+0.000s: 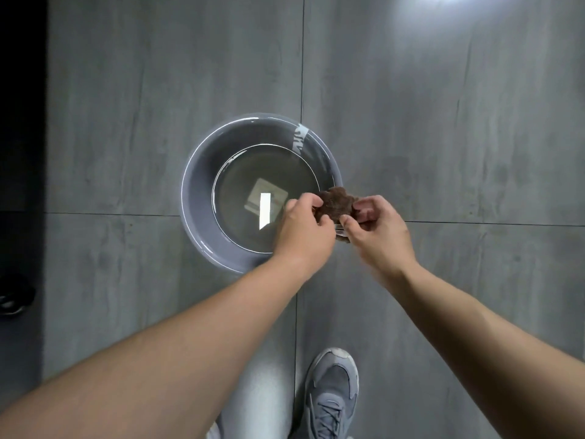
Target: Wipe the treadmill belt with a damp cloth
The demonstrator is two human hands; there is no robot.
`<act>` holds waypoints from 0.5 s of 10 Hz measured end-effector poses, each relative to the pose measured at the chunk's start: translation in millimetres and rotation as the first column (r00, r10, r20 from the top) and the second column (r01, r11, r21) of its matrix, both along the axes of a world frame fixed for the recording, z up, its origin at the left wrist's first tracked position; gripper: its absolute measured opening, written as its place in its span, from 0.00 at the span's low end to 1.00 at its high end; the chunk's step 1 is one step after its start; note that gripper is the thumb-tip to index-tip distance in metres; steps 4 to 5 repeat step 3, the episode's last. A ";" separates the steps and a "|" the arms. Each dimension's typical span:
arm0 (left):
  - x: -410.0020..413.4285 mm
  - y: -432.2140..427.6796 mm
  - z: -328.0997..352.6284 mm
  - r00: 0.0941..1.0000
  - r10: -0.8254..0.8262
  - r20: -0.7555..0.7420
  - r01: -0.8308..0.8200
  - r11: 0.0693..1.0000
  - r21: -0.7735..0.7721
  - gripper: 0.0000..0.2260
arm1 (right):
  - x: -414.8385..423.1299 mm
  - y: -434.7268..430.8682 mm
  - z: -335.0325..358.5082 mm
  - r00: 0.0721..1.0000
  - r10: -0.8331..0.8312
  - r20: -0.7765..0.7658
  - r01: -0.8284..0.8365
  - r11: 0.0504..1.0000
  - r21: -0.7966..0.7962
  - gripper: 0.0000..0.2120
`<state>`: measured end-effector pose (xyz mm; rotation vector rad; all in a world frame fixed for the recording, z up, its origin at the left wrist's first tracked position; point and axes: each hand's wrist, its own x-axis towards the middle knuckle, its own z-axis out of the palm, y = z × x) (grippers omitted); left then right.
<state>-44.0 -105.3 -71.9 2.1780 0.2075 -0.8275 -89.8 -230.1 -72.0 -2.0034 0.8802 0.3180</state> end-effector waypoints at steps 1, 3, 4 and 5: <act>1.4 -1.0 0.5 0.996 0.040 -0.079 -0.044 0.998 -0.043 0.13 | 2.0 5.8 -0.9 0.999 -0.004 -0.039 0.006 0.999 0.042 0.08; 10.3 37.5 24.7 0.986 0.163 -0.034 -0.163 0.987 0.002 0.07 | 4.7 -8.5 29.0 0.997 -0.004 -0.076 0.003 1.000 -0.018 0.05; 10.3 37.5 24.7 0.986 0.163 -0.034 -0.163 0.987 0.002 0.07 | 4.7 -8.5 29.0 0.997 -0.004 -0.076 0.003 1.000 -0.018 0.05; 10.3 37.5 24.7 0.986 0.163 -0.034 -0.163 0.987 0.002 0.07 | 4.7 -8.5 29.0 0.997 -0.004 -0.076 0.003 1.000 -0.018 0.05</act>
